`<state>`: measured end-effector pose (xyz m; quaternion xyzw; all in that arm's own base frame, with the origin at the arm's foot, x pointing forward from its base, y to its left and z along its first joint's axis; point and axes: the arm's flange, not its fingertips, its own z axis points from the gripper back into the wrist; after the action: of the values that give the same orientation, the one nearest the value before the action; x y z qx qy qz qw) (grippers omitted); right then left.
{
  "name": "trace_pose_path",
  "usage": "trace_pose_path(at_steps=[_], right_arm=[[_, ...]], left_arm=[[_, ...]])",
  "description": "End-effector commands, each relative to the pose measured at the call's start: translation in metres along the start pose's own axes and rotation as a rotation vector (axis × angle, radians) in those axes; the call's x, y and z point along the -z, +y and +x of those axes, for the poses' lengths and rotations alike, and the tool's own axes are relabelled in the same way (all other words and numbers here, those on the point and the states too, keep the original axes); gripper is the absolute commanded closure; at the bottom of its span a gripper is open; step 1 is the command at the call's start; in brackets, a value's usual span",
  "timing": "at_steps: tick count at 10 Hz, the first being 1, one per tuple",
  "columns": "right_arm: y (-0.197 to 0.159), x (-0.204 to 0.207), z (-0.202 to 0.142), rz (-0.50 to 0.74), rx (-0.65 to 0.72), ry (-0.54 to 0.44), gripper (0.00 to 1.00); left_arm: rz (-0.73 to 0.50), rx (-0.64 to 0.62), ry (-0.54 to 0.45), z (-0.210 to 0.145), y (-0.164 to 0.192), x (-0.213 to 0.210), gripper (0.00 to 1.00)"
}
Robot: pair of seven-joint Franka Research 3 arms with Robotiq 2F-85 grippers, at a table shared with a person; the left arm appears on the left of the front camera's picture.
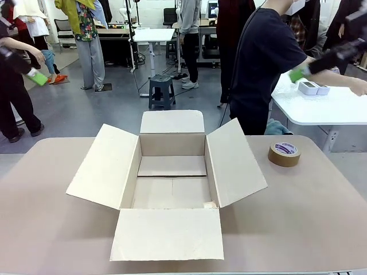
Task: Wrap the clocks to prevent damage.
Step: Open the side flaps of the Package Box.
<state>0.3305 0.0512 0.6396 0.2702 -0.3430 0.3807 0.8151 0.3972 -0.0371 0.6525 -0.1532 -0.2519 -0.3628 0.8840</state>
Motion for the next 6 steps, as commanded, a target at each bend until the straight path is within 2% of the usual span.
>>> trace_pose_path(at_steps=[1, 3, 6], right_arm=[[-0.015, 0.016, 0.05, -0.045, 0.168, 0.145, 0.99], [-0.008, 0.082, 0.074, -0.173, 0.226, 0.492, 0.99], [-0.001, 0.145, 0.075, -0.299, 0.21, 0.673, 0.99]], left_arm=[[0.123, -0.102, 0.185, 0.049, 0.001, -0.007, 1.0], [0.311, -0.128, 0.335, 0.077, -0.02, 0.029, 1.0], [0.583, -0.117, 0.512, 0.077, -0.038, 0.097, 1.0]])
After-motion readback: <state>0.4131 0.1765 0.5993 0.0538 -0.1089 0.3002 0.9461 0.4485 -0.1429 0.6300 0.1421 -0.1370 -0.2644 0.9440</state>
